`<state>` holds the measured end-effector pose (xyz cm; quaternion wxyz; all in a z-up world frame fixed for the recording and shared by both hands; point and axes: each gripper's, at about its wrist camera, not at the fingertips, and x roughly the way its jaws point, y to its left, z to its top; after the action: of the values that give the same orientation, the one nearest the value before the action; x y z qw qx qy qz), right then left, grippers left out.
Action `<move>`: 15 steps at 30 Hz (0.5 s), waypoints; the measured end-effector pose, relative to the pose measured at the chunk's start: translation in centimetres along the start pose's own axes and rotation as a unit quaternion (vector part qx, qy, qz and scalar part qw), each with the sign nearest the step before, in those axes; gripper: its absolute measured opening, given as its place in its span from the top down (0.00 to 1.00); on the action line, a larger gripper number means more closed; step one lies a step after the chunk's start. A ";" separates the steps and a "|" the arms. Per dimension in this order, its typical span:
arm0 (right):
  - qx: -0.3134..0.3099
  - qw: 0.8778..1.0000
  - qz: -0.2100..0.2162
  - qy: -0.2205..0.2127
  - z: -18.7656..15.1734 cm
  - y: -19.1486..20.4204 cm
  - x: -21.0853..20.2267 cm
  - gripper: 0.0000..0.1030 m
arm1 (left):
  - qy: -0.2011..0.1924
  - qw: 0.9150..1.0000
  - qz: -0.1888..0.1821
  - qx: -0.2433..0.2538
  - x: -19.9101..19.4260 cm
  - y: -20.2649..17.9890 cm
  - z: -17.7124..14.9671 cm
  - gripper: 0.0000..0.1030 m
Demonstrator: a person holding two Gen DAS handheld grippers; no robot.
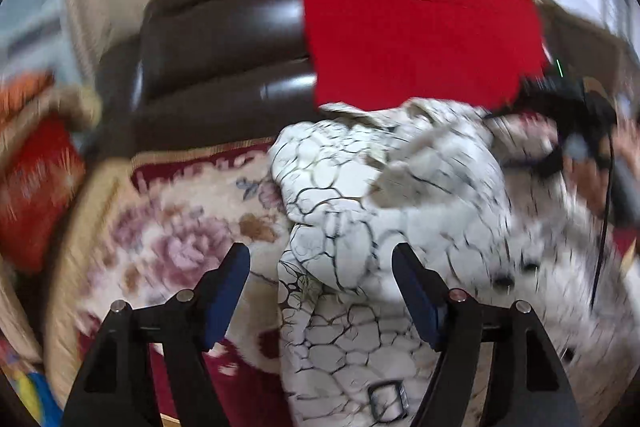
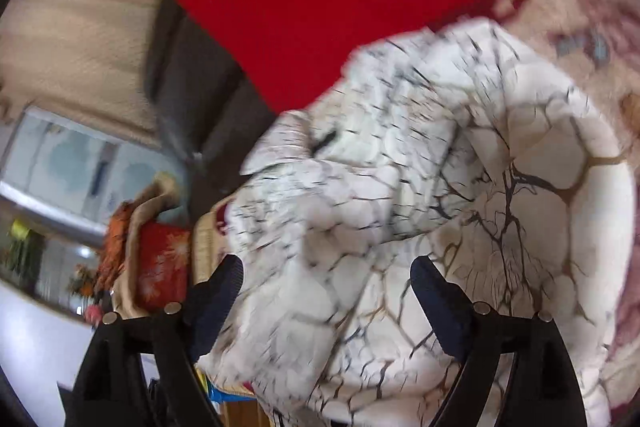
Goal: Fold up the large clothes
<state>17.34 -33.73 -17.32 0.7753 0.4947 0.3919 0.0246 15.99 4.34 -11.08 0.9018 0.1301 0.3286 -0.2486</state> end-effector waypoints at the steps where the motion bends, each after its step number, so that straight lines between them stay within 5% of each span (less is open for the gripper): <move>1: 0.020 1.000 0.008 0.009 0.3 -0.6 0.8 0.15 | 0.009 0.999 -0.008 -0.038 0.8 0.9 -0.1 0.28; 4: 0.071 0.997 0.034 0.015 0.6 -1.5 3.3 0.14 | 0.028 0.992 -0.028 -0.116 2.6 1.5 -0.7 0.28; 8: 0.016 1.000 0.015 -0.021 1.2 1.4 5.0 0.16 | 0.088 0.985 -0.002 -0.150 6.3 1.1 -1.9 0.27; 10: -0.016 1.000 -0.006 -0.014 1.3 3.0 6.0 0.37 | 0.126 0.980 0.010 -0.155 8.1 1.0 -2.9 0.27; 12: -0.058 0.998 -0.022 -0.005 1.1 4.3 6.3 0.76 | 0.142 0.978 0.016 -0.151 8.8 0.6 -3.6 0.25; 15: -0.119 0.991 -0.026 -0.045 -0.2 5.8 3.8 0.88 | 0.139 0.975 0.024 -0.172 8.5 0.8 -4.6 0.11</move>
<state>21.86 -29.03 -15.06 0.8460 0.3889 0.3637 0.0284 19.59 3.73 -20.09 0.8619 0.0147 0.4854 -0.1462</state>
